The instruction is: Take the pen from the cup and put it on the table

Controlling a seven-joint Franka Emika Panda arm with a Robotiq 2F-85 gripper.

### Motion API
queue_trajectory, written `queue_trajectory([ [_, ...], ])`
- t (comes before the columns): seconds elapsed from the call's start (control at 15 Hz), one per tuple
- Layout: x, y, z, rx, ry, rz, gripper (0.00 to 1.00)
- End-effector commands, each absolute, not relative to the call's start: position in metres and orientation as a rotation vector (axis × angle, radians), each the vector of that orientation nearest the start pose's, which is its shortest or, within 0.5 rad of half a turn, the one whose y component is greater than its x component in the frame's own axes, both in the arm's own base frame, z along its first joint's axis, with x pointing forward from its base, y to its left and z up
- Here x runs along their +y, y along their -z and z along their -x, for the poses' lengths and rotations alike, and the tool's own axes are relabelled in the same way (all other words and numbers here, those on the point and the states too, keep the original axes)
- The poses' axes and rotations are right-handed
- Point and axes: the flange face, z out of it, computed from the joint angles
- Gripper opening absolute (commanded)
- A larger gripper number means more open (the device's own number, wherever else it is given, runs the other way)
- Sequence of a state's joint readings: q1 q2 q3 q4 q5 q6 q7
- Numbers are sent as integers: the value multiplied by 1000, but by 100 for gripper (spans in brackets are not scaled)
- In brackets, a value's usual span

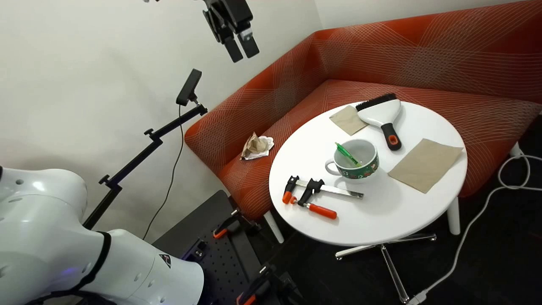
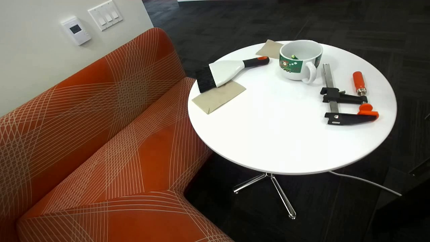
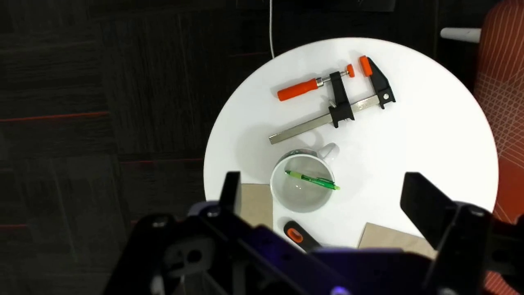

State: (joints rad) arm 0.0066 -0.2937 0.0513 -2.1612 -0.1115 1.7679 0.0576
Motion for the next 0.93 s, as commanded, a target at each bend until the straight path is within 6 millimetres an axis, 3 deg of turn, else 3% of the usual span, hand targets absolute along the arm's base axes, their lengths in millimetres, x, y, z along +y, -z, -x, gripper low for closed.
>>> queue_trajectory([
  [0.0,8,-502,-494,142,-177,3234,100],
  [0.47,-2,-438,-553,558,-239,3076,100],
  [0.87,-11,-373,-580,868,-148,2945,100],
])
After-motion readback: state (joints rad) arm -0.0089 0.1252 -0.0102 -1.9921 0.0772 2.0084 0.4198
